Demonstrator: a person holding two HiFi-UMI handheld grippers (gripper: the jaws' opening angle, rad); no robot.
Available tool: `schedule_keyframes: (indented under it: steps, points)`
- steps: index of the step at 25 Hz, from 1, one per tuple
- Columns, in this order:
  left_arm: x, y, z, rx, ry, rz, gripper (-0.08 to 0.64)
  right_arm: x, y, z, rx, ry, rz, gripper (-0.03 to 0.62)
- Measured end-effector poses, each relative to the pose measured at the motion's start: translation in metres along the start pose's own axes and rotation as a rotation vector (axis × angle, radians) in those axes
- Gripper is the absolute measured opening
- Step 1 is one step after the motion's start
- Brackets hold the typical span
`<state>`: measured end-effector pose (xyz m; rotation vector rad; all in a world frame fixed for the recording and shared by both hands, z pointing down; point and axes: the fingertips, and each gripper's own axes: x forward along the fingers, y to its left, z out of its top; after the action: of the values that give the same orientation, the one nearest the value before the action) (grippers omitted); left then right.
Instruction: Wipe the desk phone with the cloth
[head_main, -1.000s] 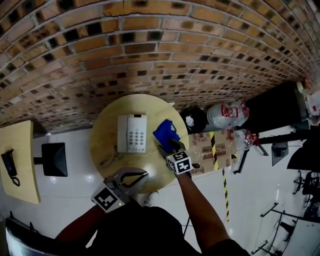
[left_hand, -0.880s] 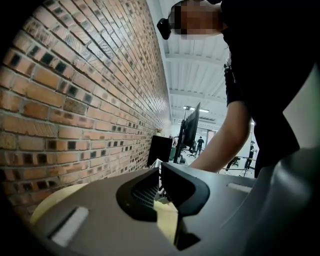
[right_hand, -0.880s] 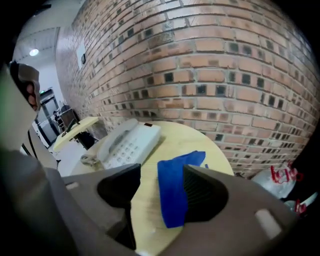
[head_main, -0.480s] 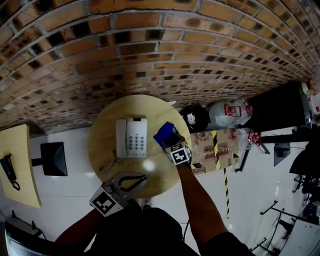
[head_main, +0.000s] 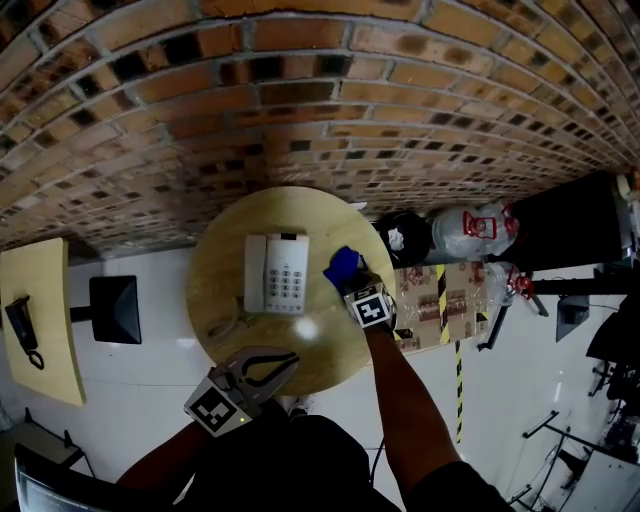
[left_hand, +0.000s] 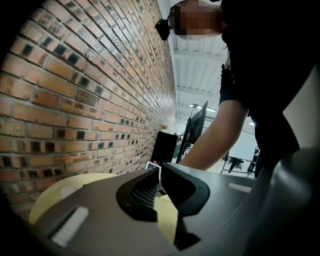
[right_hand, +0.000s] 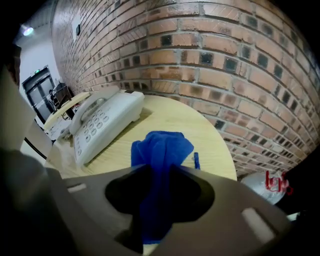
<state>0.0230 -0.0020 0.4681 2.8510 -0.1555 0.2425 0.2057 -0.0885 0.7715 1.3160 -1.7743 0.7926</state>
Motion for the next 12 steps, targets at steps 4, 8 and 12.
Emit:
schedule_keyframes:
  steps: [4,8,12]
  points:
    - [-0.004,0.0,0.002,0.018,-0.023,0.021,0.014,-0.003,-0.001,0.009,0.034,-0.01,0.03,0.091]
    - [-0.005,-0.002,0.016,0.15,-0.069,0.006,0.014,-0.023,0.007,0.045,0.022,-0.117,0.065,0.089]
    - [-0.01,-0.001,0.014,0.062,-0.058,0.041,0.014,-0.045,0.026,0.096,-0.068,-0.227,0.106,0.089]
